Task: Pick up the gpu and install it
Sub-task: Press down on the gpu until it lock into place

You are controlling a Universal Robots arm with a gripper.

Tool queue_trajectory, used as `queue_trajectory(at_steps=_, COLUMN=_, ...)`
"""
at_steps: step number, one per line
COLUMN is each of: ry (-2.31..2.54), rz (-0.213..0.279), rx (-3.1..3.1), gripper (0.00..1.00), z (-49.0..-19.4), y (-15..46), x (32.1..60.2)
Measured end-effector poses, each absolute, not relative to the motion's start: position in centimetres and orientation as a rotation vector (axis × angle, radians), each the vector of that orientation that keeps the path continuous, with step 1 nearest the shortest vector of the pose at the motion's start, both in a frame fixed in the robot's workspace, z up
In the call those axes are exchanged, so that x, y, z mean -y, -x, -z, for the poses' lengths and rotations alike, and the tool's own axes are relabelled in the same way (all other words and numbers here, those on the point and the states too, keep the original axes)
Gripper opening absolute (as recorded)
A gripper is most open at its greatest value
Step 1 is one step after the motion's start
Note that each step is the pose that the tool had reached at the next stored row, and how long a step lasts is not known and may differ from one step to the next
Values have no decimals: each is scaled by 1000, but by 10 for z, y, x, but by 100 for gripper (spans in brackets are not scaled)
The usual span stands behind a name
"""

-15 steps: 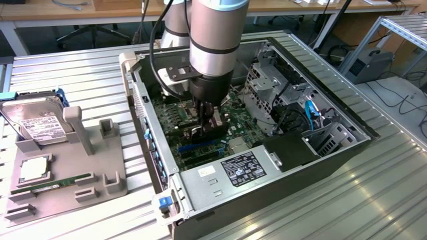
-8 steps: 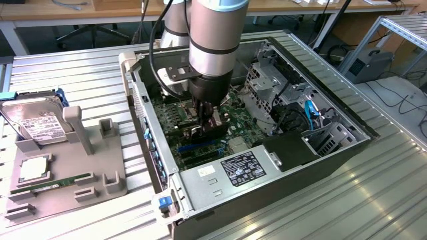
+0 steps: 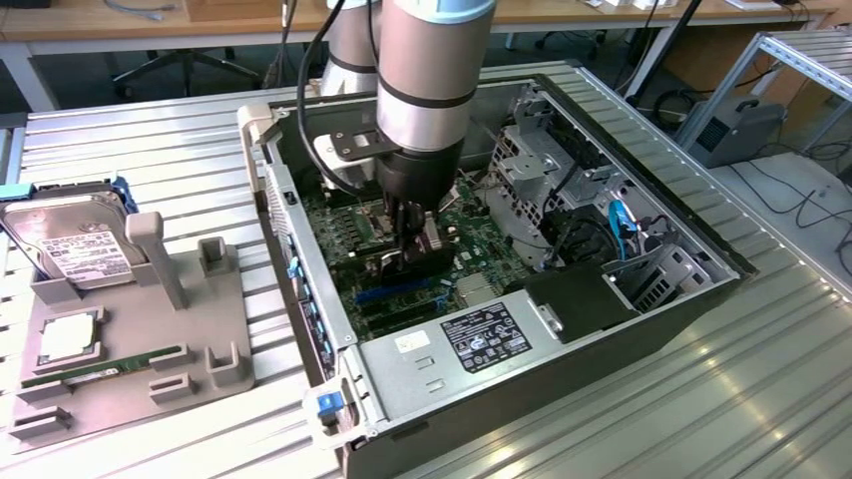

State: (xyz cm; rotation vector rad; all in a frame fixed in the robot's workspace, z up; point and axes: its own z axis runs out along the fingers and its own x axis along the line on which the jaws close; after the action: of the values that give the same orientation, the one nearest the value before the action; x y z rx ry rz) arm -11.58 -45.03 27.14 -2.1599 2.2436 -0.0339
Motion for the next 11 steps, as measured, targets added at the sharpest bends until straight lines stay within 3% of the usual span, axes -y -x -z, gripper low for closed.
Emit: queue_trajectory(at_steps=11, ry=2157, rz=27, rx=-2241, gripper=26, z=-269, y=116, x=457)
